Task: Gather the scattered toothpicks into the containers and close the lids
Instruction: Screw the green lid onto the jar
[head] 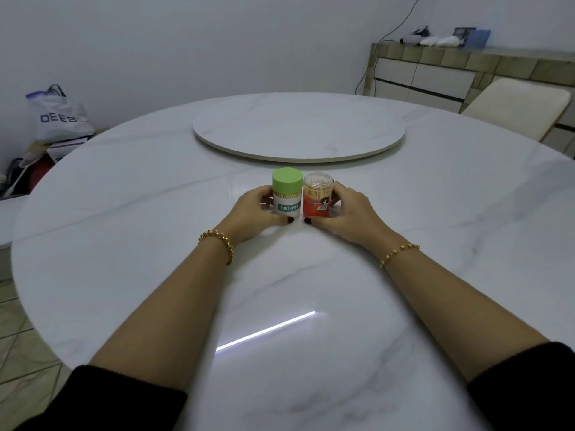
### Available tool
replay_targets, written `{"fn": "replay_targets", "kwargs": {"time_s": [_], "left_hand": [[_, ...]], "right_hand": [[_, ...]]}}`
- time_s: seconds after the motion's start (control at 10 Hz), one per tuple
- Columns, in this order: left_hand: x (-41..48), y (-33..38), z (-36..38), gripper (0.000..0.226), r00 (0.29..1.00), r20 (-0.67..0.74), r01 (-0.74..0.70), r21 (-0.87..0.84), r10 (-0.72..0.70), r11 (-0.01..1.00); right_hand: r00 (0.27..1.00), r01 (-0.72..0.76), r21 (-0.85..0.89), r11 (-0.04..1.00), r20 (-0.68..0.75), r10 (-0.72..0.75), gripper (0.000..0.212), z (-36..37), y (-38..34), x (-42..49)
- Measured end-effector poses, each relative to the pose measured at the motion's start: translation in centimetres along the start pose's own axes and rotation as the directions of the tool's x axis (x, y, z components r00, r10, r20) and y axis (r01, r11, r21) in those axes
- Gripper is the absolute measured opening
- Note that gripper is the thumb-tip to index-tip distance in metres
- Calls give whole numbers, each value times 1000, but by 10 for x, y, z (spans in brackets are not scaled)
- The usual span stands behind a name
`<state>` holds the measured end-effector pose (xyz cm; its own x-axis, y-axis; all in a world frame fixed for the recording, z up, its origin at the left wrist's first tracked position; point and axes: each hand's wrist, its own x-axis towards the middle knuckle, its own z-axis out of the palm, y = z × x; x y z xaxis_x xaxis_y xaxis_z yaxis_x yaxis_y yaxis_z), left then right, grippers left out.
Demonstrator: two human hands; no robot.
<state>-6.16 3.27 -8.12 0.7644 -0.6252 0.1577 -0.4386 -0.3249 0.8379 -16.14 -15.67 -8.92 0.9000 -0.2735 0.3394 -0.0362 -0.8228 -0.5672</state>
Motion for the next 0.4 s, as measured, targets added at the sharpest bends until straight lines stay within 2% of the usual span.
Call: {"fn": "replay_targets", "kwargs": {"time_s": [0.2,0.3,0.4], "left_hand": [[-7,2,-5,49,999,44,-9,-29,11,1000],[-9,3,-7,53,996,92,9,-63,-4,998],[-8,6,-15,56,991,134,18,-67,-8,998]], "right_hand": [[1000,7,7,1000,5,-7,76,-2,-5,-7],[1000,5,38,999,-9,-4,76,-4,-5,-8],[1000,7,93,996,-22,-5,66,-13,-12,-10]]}}
